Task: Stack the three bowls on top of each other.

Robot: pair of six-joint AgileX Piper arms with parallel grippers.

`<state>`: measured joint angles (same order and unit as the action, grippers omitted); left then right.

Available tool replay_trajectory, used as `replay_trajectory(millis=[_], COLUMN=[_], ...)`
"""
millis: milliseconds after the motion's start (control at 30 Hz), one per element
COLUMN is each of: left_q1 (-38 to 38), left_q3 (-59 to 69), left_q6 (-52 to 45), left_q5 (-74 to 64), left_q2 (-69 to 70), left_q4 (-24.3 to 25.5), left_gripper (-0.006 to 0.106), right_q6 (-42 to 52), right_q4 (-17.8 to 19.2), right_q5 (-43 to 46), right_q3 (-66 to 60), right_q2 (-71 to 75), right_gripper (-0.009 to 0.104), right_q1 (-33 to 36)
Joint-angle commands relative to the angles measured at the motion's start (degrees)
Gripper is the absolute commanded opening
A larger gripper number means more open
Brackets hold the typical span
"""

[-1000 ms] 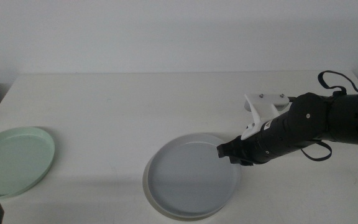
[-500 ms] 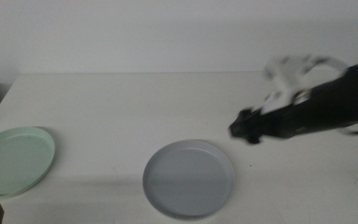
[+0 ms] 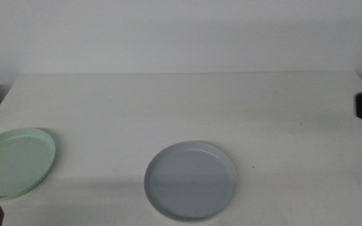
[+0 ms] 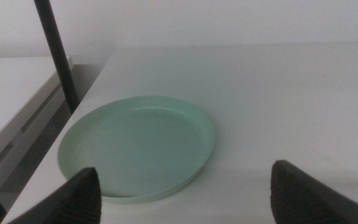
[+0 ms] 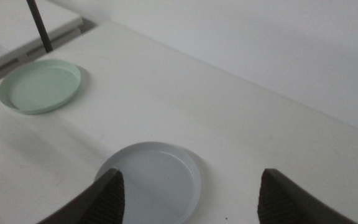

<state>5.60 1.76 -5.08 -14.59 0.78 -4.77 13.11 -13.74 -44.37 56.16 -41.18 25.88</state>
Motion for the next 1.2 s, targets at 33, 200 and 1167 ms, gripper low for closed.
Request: replay_trajectory(millis=[33, 200, 1167], left_q1=[0.05, 0.05, 8.36], left_q3=[-0.27, -0.27, -42.43], left_q6=[0.52, 0.52, 6.75], left_q5=[4.71, 4.71, -27.3], left_q2=[0.76, 0.76, -50.01], left_q4=[-0.36, -0.36, -4.07], left_gripper=[0.105, 0.105, 0.105], right_q6=[0.76, 0.76, 0.71], right_q4=[-0.11, -1.0, -0.89], right_q5=[3.03, 5.44, 5.88], right_q3=[0.28, 0.34, 0.34], right_q2=[2.87, 3.34, 3.34], right_gripper=[0.055, 0.055, 0.055], right_q1=[0.17, 0.17, 0.12])
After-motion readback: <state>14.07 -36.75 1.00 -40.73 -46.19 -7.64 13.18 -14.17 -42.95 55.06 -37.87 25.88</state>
